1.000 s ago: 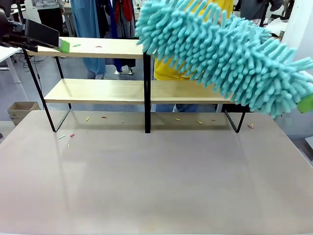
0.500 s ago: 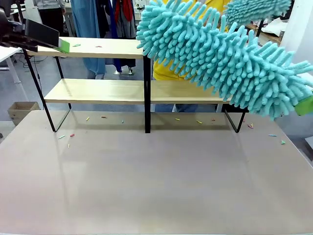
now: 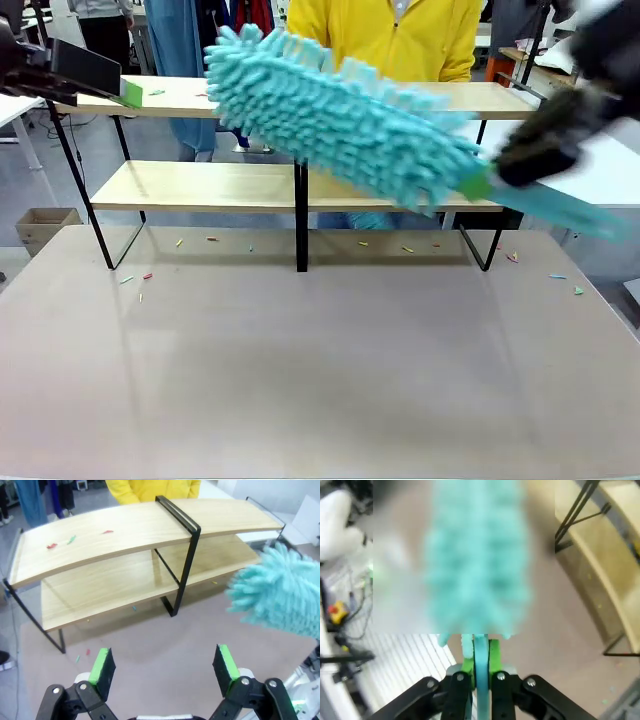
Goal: Clean the shelves.
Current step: Clean another randomly selected level of the Shelf with the Duster.
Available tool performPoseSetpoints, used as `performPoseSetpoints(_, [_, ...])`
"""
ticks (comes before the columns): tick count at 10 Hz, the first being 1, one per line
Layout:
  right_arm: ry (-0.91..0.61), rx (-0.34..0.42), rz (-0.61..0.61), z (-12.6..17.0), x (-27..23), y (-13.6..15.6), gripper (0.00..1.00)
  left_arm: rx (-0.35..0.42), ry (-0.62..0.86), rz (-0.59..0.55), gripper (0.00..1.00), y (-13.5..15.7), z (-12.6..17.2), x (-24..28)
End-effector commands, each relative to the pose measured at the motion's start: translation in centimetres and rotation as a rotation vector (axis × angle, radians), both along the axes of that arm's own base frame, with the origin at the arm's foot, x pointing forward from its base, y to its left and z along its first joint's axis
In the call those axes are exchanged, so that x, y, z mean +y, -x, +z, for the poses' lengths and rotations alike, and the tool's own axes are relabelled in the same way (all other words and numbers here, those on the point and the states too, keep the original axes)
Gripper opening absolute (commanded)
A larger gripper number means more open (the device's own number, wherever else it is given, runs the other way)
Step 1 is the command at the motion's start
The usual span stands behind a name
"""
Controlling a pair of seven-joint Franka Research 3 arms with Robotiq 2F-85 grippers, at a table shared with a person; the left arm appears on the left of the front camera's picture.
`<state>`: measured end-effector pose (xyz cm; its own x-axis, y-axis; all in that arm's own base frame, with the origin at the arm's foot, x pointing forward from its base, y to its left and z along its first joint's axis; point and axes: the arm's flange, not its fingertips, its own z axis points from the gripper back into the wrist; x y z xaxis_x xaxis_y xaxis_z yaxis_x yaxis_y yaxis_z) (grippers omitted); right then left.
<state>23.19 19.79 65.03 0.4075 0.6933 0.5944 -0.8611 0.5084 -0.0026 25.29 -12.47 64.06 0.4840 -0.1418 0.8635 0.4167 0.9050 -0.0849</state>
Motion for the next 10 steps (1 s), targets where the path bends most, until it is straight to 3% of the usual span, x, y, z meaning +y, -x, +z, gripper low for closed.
performPoseSetpoints(1, [0.045,0.072,-0.160,4.6,3.0,-4.6,0.12,-0.002,0.001,0.004,1.00,0.0,0.1,0.1])
performPoseSetpoints(2, [0.094,0.048,-0.226,5.7,3.3,-6.6,0.12,-0.002,0.001,0.004,1.00,0.0,0.1,0.1])
performPoseSetpoints(3, [0.158,0.067,-0.180,5.1,1.4,-6.2,0.12,-0.002,0.001,0.004,1.00,0.0,0.1,0.1])
performPoseSetpoints(4, [0.051,0.037,-0.142,3.1,3.8,-5.1,0.12,-0.002,0.001,0.004,1.00,0.0,0.1,0.1])
performPoseSetpoints(6, [0.051,0.037,-0.142,3.1,3.8,-5.1,0.12,-0.002,0.001,0.004,1.00,0.0,0.1,0.1])
performPoseSetpoints(7, [0.098,0.047,-0.160,4.0,3.4,-6.7,0.12,-0.002,0.001,0.004,1.00,0.0,0.1,0.1])
performPoseSetpoints(9, [0.071,0.007,-0.067,4.9,6.0,-11.5,0.12,-0.002,0.001,0.004,1.00,0.0,0.1,0.1])
performPoseSetpoints(10, [0.065,0.043,-0.069,5.3,7.5,-13.9,0.12,-0.002,0.001,0.004,1.00,0.0,0.1,0.1])
